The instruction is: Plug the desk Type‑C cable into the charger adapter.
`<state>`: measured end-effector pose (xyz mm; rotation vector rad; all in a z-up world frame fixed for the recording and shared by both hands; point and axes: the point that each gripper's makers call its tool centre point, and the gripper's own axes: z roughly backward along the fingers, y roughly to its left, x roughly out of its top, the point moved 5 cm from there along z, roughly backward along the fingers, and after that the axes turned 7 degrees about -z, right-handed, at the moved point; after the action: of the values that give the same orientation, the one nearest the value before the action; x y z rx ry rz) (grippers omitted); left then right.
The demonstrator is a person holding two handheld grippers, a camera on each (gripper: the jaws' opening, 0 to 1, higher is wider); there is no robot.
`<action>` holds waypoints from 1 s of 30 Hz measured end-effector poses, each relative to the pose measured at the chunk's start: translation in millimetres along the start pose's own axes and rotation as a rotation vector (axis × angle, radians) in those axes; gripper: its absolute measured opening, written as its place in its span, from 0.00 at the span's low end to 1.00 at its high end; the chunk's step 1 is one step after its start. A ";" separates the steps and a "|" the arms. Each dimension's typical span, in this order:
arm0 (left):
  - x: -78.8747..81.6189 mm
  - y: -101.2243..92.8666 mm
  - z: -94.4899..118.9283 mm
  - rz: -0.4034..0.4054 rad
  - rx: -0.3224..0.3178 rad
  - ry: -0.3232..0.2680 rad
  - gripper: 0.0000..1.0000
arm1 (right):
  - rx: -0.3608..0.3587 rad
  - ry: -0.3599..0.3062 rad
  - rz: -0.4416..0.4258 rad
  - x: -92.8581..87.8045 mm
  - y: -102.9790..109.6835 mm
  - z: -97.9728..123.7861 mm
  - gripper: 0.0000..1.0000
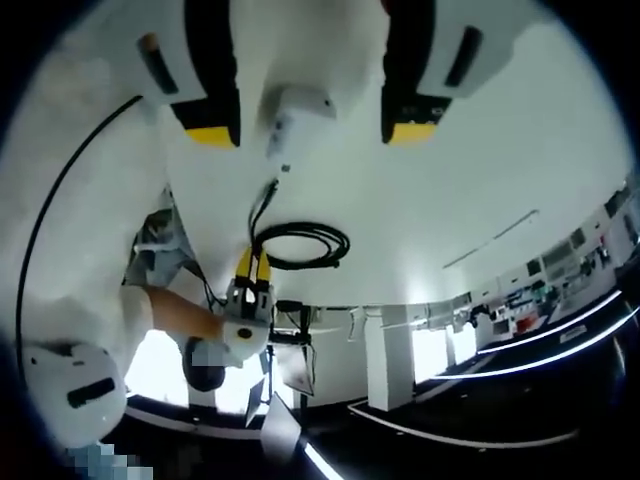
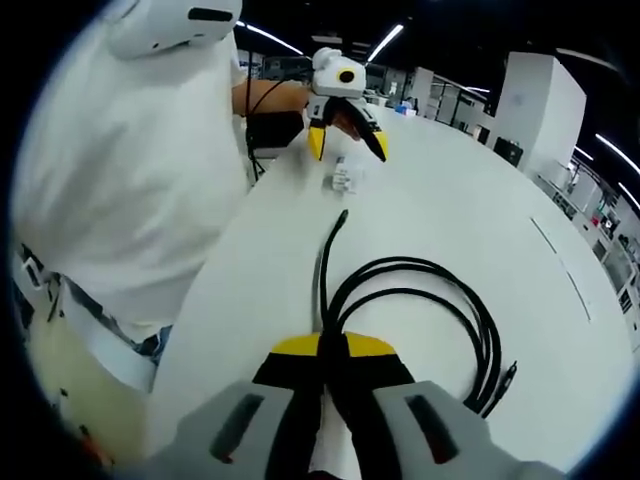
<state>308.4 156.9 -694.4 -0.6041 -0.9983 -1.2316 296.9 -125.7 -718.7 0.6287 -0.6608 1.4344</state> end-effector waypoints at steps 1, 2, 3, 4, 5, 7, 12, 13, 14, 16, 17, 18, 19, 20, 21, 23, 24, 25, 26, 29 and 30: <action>0.7 -0.1 -0.3 -0.008 -0.004 0.005 0.57 | -0.004 -0.001 -0.006 0.7 -0.8 0.6 0.09; 0.9 0.0 -0.4 -0.009 -0.005 0.006 0.57 | -0.006 -0.001 -0.007 0.9 -1.1 1.0 0.09; 2.2 0.0 -0.4 -0.015 -0.009 0.008 0.57 | -0.005 -0.001 -0.011 1.0 -1.2 1.2 0.09; 2.8 -0.1 -0.7 -0.017 -0.011 0.008 0.57 | -0.006 -0.002 -0.007 1.1 -1.3 1.3 0.09; 3.0 -0.1 -0.9 -0.021 -0.012 0.010 0.57 | -0.007 -0.001 -0.008 1.2 -1.4 1.3 0.09; 2.5 0.1 -1.2 -0.026 -0.013 0.015 0.57 | -0.007 -0.002 -0.016 1.6 -1.7 1.3 0.09; 2.4 0.7 -1.3 -0.034 -0.017 0.020 0.57 | -0.007 -0.001 -0.014 3.2 -1.9 0.3 0.10; 2.5 0.8 -1.2 -0.034 -0.017 0.020 0.57 | -0.007 -0.002 -0.012 3.7 -2.0 -0.1 0.10; 2.7 1.1 -1.4 -0.037 -0.019 0.022 0.57 | -0.008 -0.004 -0.010 4.3 -2.3 -0.4 0.10; 3.3 1.3 -1.9 -0.044 -0.025 0.027 0.57 | -0.009 -0.007 -0.009 5.3 -2.6 -1.1 0.10; 3.6 1.2 -2.0 -0.050 -0.029 0.030 0.57 | -0.008 -0.010 -0.010 6.0 -3.0 -1.4 0.10; 4.1 1.1 -2.4 -0.057 -0.033 0.035 0.57 | -0.009 -0.010 -0.010 6.4 -2.9 -1.7 0.10; 4.3 1.0 -2.5 -0.065 -0.037 0.041 0.57 | -0.009 -0.008 -0.008 6.4 -3.1 -1.9 0.10; 4.8 0.9 -2.6 -0.074 -0.040 0.047 0.57 | -0.009 -0.008 -0.007 6.8 -2.9 -2.3 0.10; 5.0 0.9 -2.6 -0.076 -0.041 0.048 0.57 | -0.009 -0.008 -0.006 6.8 -2.8 -2.4 0.10; 5.6 0.5 -2.9 -0.084 -0.049 0.051 0.56 | -0.009 -0.006 -0.006 7.0 -2.7 -2.7 0.10; 6.0 0.0 -3.5 -0.089 -0.055 0.053 0.56 | -0.007 -0.009 -0.005 7.8 -1.8 -3.2 0.10; 5.7 -1.0 -4.4 -0.099 -0.064 0.062 0.56 | -0.007 -0.007 -0.002 7.9 -1.3 -3.5 0.10; 5.7 -1.7 -5.0 -0.106 -0.069 0.068 0.56 | -0.007 -0.006 -0.002 7.9 -1.1 -3.6 0.11; 5.1 -4.9 -7.5 -0.149 -0.096 0.099 0.56 | -0.007 -0.008 -0.003 7.9 -0.7 -4.1 0.11; 5.8 -5.5 -8.2 -0.157 -0.100 0.103 0.56 | -0.011 -0.010 -0.002 8.3 -1.1 -3.9 0.11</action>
<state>305.7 145.8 -693.9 -0.5420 -0.9145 -1.4438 298.4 -117.3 -715.2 0.6282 -0.6754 1.4259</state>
